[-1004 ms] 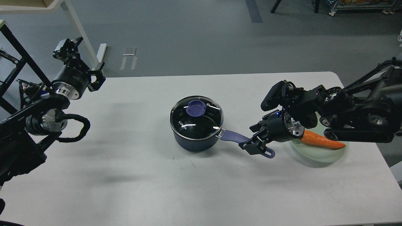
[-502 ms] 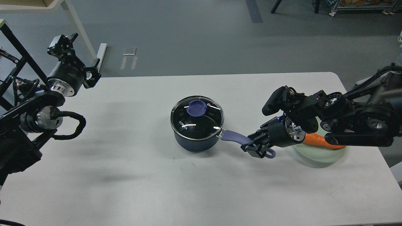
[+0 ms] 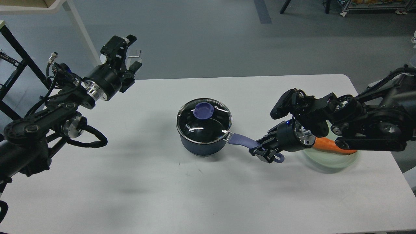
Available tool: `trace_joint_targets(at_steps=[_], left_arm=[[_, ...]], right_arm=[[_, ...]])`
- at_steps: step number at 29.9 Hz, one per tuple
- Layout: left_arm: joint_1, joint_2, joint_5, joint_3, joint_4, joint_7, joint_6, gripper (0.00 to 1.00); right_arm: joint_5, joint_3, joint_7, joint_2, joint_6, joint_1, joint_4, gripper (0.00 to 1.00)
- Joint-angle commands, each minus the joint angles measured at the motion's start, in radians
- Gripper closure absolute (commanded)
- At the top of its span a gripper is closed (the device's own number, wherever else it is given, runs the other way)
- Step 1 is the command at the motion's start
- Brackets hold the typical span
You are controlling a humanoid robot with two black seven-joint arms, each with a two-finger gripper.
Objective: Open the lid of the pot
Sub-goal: 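Reach the left gripper over the pot to the purple lid knob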
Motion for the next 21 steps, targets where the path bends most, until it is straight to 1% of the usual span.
trace_joint_targets(at_steps=[1,3,6,10,12,15,18,21], left_arm=[[-0.035,-0.006,0.426,0.018,-0.175,0.0,0.079,0.01],[-0.062,-0.018,0.573,0.047,-0.185,0.0,0.082,0.01],[-0.126,-0.07,0.79,0.131,-0.185,-0.002,0.093,0.01],[-0.18,-0.092,0.993,0.24,-0.166,0.003,0.169,0.01],[-0.211,-0.112,1.043,0.321,-0.122,0.006,0.198,0.01],[-0.246,-0.165,1.054,0.399,-0.041,0.018,0.237,0.01],[-0.251,-0.185,1.056,0.42,-0.004,0.046,0.254,0.01],[-0.249,-0.185,1.059,0.421,0.009,0.052,0.255,0.01]], right_arm=[[0.0,-0.001,0.001,-0.001,0.001,0.005,0.0,0.75],[0.0,-0.001,0.001,-0.001,0.001,0.005,0.0,0.75],[-0.001,-0.001,0.001,0.001,0.003,0.007,-0.001,0.75],[0.0,-0.001,0.001,-0.001,0.003,0.007,-0.001,0.75],[0.0,-0.001,0.001,-0.001,0.003,0.007,0.0,0.75],[0.002,0.0,0.001,-0.001,0.003,0.005,0.0,0.75],[0.002,0.0,0.003,-0.001,0.003,0.005,0.0,0.75],[0.003,0.0,0.003,-0.001,0.004,0.007,0.002,0.75]])
